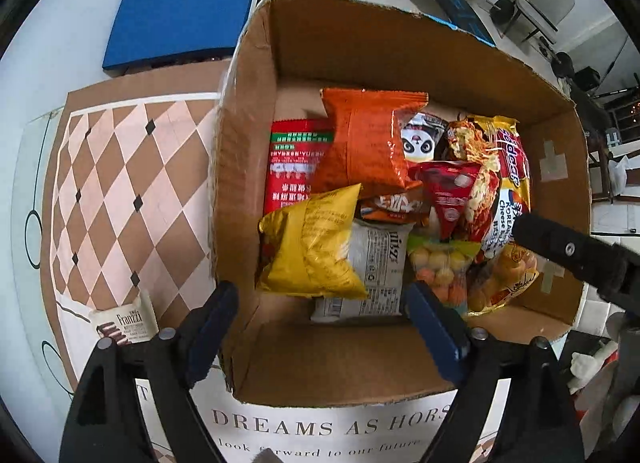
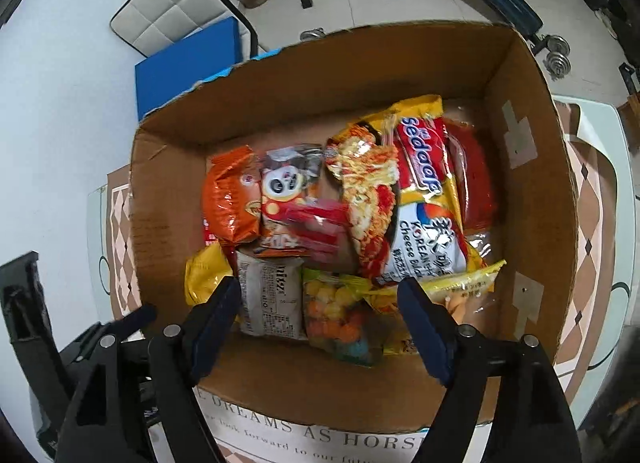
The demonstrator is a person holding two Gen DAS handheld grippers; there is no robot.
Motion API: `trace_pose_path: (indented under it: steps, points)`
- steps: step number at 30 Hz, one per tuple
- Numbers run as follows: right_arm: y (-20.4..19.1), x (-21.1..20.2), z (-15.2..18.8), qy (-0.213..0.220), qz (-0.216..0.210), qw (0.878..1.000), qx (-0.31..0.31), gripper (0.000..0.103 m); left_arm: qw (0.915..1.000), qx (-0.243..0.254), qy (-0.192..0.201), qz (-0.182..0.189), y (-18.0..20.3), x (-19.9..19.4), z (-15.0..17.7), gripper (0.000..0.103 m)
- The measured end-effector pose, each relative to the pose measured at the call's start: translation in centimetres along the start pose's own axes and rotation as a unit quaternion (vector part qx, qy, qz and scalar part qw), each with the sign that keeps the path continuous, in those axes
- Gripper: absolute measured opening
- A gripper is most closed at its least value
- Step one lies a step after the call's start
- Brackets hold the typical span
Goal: Organize snacks
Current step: 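Carry both snacks into the box and open both tools to release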
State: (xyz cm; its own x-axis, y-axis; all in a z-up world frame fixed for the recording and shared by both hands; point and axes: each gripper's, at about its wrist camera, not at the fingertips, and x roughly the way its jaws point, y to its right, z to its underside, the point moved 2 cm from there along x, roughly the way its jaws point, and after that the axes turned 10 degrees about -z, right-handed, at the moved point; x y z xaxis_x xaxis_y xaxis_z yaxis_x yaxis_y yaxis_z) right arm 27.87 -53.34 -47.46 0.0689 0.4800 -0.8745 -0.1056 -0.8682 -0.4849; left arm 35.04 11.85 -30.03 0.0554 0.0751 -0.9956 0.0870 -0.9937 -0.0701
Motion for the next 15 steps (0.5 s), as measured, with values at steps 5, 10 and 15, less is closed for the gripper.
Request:
trace_pose_path:
  steps: [5,10,15]
  points:
    - [1.1,-0.2,0.3,-0.004,0.014,1.000,0.004,0.090,0.9998,0.006,0.019,-0.005,0.3,-0.9,-0.4,0.087]
    - [1.4,-1.4,1.7,0.009,0.047,0.999,-0.006,0.092,0.9987,0.009,0.050,-0.001,0.9,-2.3,-0.2,0.087]
    - [0.8,-3.5,3.5,0.048,0.108,0.992,-0.050,0.093,0.9958,0.013,0.089,-0.013,1.4,-4.3,0.5,0.087]
